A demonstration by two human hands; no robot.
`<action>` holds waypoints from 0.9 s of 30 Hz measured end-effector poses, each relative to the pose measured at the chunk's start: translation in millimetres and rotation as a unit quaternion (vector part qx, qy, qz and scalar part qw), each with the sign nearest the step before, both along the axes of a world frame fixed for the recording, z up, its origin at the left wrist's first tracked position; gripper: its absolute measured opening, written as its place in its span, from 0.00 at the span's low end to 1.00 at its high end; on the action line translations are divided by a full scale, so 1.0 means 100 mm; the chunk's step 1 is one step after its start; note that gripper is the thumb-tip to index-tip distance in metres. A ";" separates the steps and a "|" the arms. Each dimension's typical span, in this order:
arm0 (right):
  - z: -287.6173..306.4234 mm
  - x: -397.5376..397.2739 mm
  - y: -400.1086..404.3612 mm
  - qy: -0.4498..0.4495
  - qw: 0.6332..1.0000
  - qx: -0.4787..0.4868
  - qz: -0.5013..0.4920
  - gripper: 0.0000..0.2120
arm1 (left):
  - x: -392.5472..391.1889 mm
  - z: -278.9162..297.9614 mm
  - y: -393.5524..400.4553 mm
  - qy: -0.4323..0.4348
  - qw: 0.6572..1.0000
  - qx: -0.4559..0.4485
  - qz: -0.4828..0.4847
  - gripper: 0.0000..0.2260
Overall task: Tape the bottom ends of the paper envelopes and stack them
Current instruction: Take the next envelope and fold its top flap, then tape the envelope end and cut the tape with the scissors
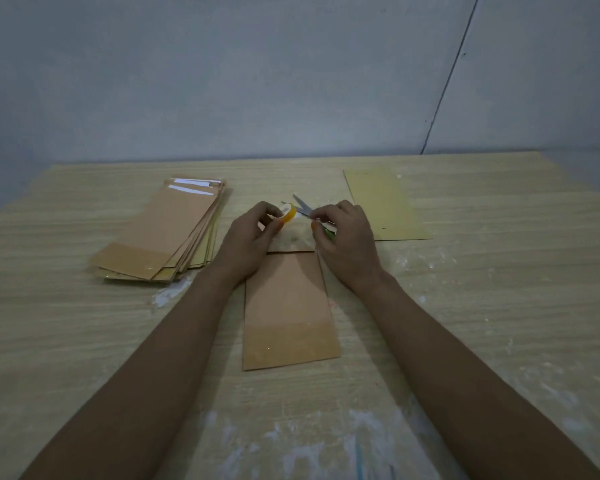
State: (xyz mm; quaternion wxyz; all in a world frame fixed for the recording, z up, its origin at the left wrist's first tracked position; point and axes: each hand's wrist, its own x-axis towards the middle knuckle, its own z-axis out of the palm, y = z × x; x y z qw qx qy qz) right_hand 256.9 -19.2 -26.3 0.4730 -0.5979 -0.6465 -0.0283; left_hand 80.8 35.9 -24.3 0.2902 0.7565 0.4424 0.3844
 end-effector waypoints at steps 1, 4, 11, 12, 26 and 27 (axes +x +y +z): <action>0.02 0.00 -0.01 0.043 0.999 0.005 0.020 0.09 | -0.02 0.01 -0.02 -0.064 0.997 -0.031 -0.032 0.04; 0.11 -0.04 -0.05 0.207 0.974 -0.041 0.076 0.12 | -0.06 0.08 -0.11 -0.184 0.973 -0.113 -0.086 0.05; 0.32 -0.17 -0.15 0.526 0.805 -0.206 0.182 0.15 | -0.01 0.19 -0.16 -0.286 0.924 -0.219 -0.127 0.11; 0.33 -0.17 -0.14 0.547 0.787 -0.213 0.191 0.14 | 0.01 0.21 -0.17 -0.298 0.917 -0.230 -0.133 0.11; 0.32 -0.13 -0.18 0.678 0.627 -0.243 0.299 0.10 | 0.05 0.15 -0.19 -0.303 0.903 -0.261 -0.155 0.11; 0.32 -0.13 -0.18 0.679 0.625 -0.244 0.299 0.11 | 0.05 0.15 -0.19 -0.301 0.904 -0.260 -0.157 0.11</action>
